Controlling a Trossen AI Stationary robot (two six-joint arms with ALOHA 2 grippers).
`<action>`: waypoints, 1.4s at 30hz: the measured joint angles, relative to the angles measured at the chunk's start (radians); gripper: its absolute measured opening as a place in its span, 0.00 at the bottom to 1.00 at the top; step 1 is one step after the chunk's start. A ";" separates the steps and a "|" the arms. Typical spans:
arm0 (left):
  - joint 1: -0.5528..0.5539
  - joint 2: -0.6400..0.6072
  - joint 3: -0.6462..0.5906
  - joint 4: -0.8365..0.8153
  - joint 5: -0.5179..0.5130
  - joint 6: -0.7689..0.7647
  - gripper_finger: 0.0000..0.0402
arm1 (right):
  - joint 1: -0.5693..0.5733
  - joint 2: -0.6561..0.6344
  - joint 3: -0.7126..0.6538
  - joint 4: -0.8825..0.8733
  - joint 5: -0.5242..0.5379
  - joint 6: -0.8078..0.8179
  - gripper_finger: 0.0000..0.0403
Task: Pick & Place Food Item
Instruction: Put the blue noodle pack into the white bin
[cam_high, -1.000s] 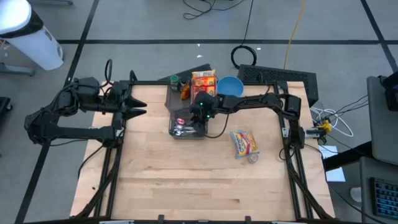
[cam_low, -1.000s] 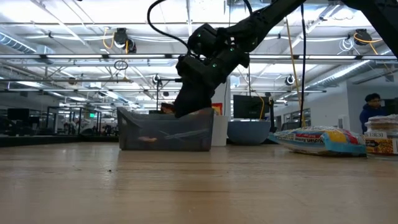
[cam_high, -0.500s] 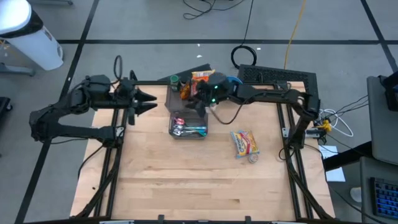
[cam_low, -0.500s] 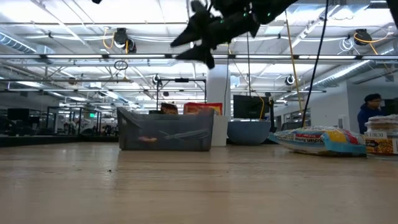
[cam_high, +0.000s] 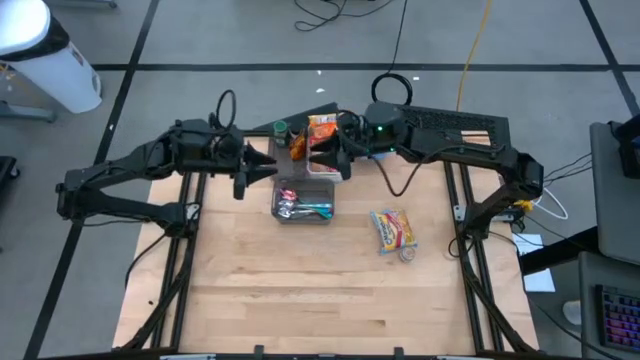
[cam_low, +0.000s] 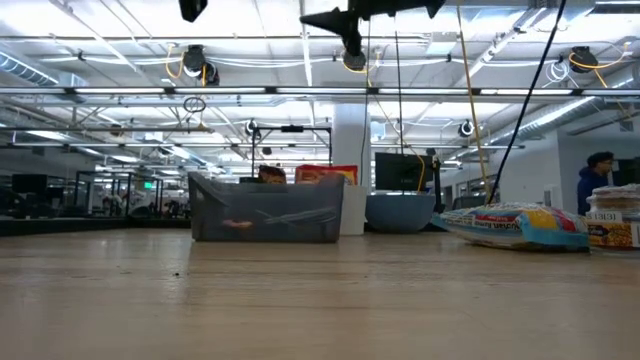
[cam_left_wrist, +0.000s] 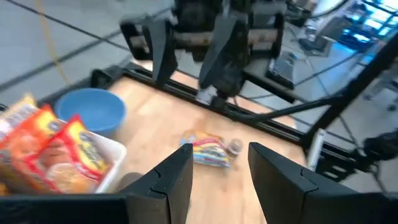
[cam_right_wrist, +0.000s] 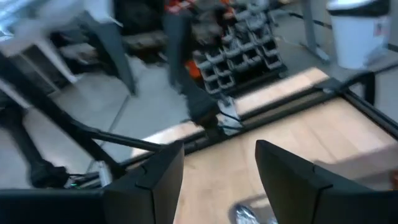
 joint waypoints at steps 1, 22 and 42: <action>0.000 0.007 0.000 0.004 0.018 -0.007 0.40 | 0.001 -0.005 0.000 0.008 -0.019 0.004 0.48; -0.029 0.107 0.000 0.325 0.079 -0.155 0.40 | 0.006 -0.014 0.000 0.324 -0.205 0.091 0.19; -0.042 0.103 0.000 0.304 0.084 -0.132 0.40 | 0.006 -0.013 0.000 0.419 -0.275 0.244 0.66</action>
